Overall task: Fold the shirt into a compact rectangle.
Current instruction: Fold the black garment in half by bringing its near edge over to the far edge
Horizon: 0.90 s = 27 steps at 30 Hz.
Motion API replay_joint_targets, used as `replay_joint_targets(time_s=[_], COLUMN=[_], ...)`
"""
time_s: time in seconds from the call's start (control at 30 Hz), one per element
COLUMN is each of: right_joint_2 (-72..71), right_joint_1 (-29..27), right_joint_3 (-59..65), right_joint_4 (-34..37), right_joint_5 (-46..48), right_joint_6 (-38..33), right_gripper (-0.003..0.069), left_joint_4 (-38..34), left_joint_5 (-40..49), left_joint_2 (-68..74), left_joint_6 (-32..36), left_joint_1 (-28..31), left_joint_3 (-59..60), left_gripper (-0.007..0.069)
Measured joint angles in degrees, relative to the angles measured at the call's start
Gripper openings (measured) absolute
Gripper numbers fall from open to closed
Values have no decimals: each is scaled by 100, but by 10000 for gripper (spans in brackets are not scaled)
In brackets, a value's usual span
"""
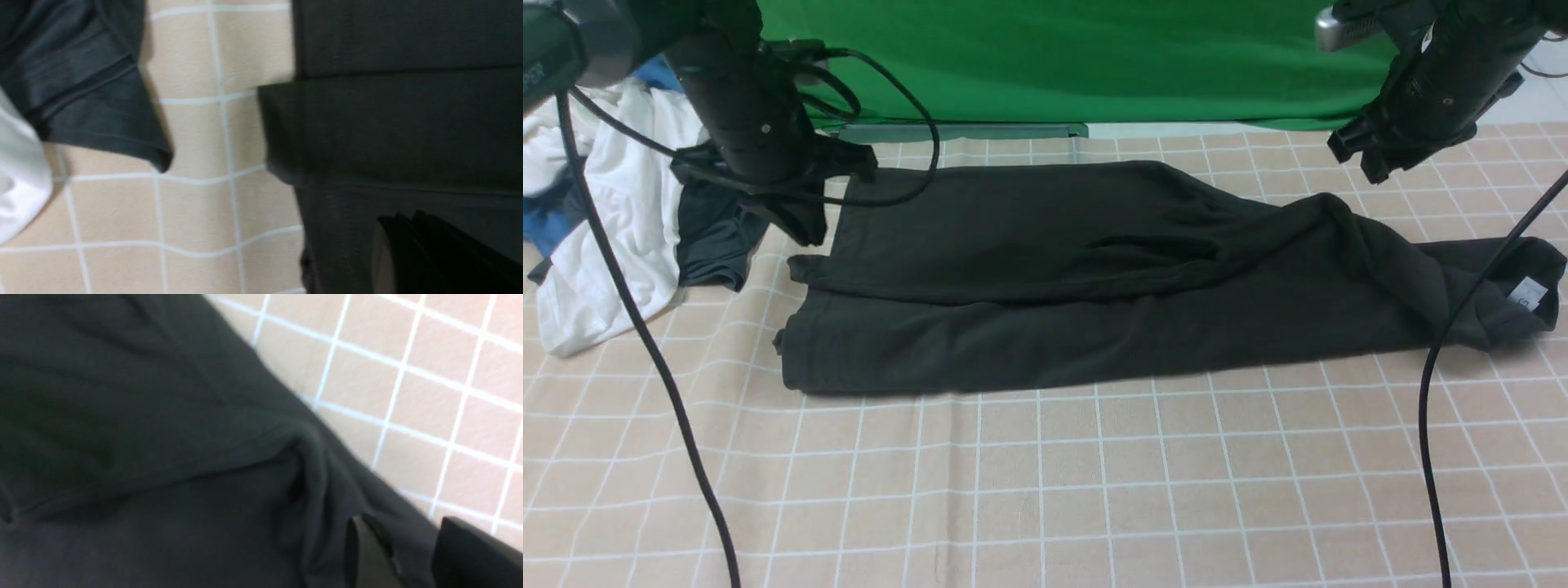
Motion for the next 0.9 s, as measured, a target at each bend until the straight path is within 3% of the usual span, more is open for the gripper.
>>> replay_joint_targets(time_s=[0.1,0.37,0.5,0.57,0.67,0.8,0.9], right_joint_2=[0,-1,-1,-1,-1,-1,-1], right_joint_1=[31,43,45,45,45,45,45], right_joint_3=[0,0,0,0,0,0,0], right_joint_4=[93,369,455,477,602,921,1123], right_joint_5=[143,268,268,268,298,569,798], right_joint_6=[0,-5,-5,-5,-5,-43,-46], right_gripper=[254,247,247,247,247,247,247], left_joint_4=[75,250,62,18,-151,-217,-217], left_joint_5=[-64,-630,-712,-717,-717,-728,-733], left_joint_2=[80,454,692,738,854,883,844], left_joint_6=[-64,-245,-255,-255,-255,-228,-228], left_joint_1=[78,180,180,180,180,180,198], left_joint_3=[0,0,4,4,11,11,11], left_gripper=[83,456,528,524,453,132,45])
